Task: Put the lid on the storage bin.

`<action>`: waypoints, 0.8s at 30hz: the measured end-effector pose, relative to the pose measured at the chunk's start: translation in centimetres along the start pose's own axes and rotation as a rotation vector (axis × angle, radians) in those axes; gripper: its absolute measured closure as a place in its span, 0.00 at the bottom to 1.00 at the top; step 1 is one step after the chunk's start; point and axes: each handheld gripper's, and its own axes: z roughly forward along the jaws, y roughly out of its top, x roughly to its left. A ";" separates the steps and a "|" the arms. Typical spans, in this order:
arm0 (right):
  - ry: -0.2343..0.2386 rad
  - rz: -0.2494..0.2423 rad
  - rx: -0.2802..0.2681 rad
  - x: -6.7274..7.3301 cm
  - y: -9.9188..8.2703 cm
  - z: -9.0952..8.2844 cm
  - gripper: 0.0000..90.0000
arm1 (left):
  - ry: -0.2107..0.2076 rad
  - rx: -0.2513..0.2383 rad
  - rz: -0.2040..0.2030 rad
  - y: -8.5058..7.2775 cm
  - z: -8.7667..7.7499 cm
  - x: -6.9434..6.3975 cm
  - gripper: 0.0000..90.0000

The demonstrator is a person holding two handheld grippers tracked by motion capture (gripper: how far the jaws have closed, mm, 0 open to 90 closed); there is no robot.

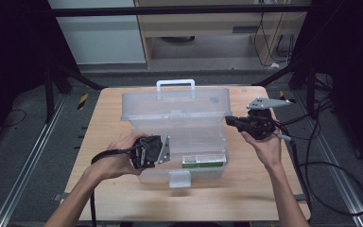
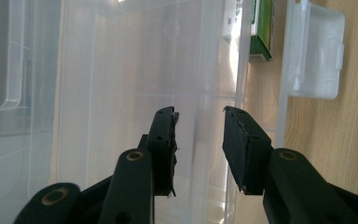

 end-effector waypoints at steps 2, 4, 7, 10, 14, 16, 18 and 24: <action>0.004 -0.004 0.002 0.0 -0.2 -0.1 1.00 | 0.004 0.001 -0.016 -0.3 -0.2 0.0 0.70; 0.006 -0.002 0.005 0.1 -0.3 -0.1 1.00 | 0.003 -0.002 -0.033 -0.6 -0.4 0.0 0.70; 0.009 -0.006 0.006 0.2 -0.6 -0.2 1.00 | 0.007 -0.010 -0.059 -1.1 -0.9 0.2 0.70; 0.010 -0.009 0.008 0.3 -0.9 -0.2 1.00 | 0.022 -0.027 -0.086 -1.6 -1.5 0.2 0.70; 0.011 -0.009 0.010 0.4 -1.1 -0.3 1.00 | 0.049 -0.064 -0.157 -2.8 -2.3 0.0 0.71; 0.014 -0.012 0.011 0.4 -1.1 -0.3 1.00 | 0.063 -0.083 -0.203 -3.6 -2.5 0.0 0.72; 0.016 -0.010 0.015 0.4 -1.2 -0.4 1.00 | 0.073 -0.097 -0.241 -4.2 -2.6 0.0 0.72; 0.015 -0.009 0.015 0.5 -1.3 -0.4 1.00 | 0.081 -0.112 -0.341 -6.3 -2.9 0.3 0.75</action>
